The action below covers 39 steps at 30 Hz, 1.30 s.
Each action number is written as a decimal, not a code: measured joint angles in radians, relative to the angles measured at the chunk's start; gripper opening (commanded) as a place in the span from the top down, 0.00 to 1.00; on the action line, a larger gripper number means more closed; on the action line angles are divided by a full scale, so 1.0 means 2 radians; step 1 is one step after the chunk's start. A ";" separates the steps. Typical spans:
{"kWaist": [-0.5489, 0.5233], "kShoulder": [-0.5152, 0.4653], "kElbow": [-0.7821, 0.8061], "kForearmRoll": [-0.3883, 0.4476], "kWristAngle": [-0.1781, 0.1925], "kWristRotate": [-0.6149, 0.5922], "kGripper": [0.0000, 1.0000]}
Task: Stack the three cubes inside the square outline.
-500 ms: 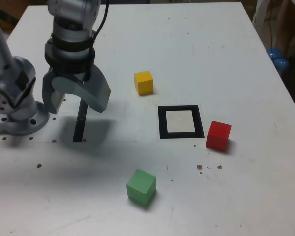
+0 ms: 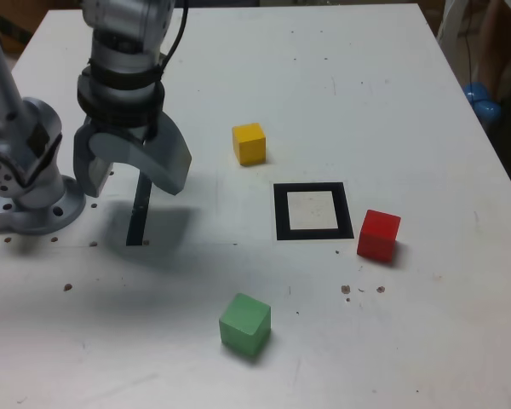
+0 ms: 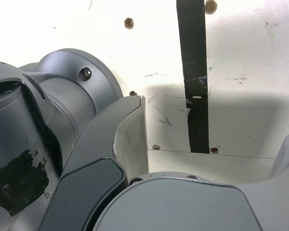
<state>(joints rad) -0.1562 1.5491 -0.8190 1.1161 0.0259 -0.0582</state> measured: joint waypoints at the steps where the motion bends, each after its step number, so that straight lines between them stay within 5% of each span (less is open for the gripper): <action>1: 0.000 0.000 0.000 0.000 0.000 0.000 0.00; 12: 0.000 0.018 -0.029 0.001 0.003 0.020 0.00; 39: -0.016 0.168 -0.300 0.089 0.017 0.103 0.01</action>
<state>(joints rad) -0.1877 1.8853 -1.4190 1.2951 0.0601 0.1473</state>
